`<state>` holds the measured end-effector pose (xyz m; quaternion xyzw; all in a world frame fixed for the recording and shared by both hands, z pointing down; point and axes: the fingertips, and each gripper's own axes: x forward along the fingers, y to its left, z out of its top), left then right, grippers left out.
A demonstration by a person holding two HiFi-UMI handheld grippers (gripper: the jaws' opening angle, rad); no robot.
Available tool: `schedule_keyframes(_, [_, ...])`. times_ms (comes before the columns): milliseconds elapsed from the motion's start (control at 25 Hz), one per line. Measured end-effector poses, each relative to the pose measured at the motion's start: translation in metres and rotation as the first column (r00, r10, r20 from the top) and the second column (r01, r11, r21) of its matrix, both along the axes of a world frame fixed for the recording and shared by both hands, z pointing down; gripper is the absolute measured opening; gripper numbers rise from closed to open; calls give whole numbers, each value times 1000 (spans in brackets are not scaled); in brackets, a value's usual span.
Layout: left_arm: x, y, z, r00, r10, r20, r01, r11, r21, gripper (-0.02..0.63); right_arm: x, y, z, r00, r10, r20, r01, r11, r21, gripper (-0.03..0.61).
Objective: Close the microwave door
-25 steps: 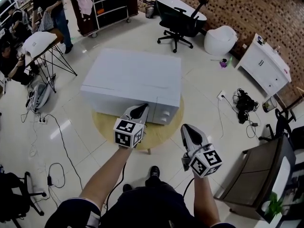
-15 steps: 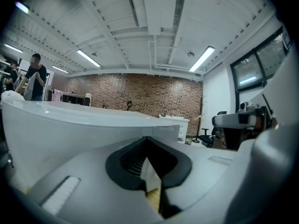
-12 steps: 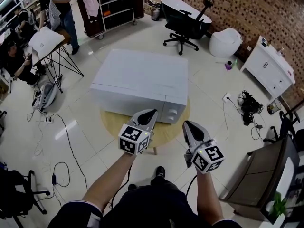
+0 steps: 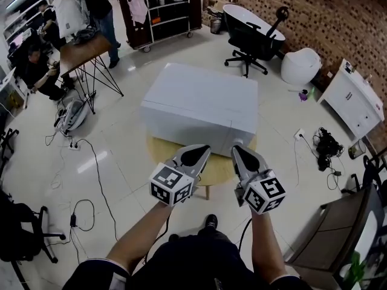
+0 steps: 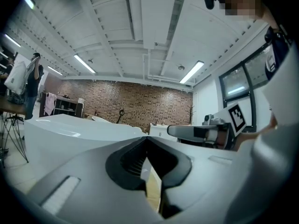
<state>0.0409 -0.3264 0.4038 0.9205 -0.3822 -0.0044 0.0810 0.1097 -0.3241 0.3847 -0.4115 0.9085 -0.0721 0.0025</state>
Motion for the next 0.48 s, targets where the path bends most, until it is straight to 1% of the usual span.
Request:
schedule_keyframes(200, [-18, 8, -10, 1000, -17, 1, 17, 1000, 12, 11, -21, -2, -19, 1000, -26, 0, 26, 999, 40, 2])
schedule_keyframes(480, [-34, 13, -18, 999, -33, 12, 33, 999, 20, 11, -36, -3, -34, 999, -43, -3, 43, 997, 67, 0])
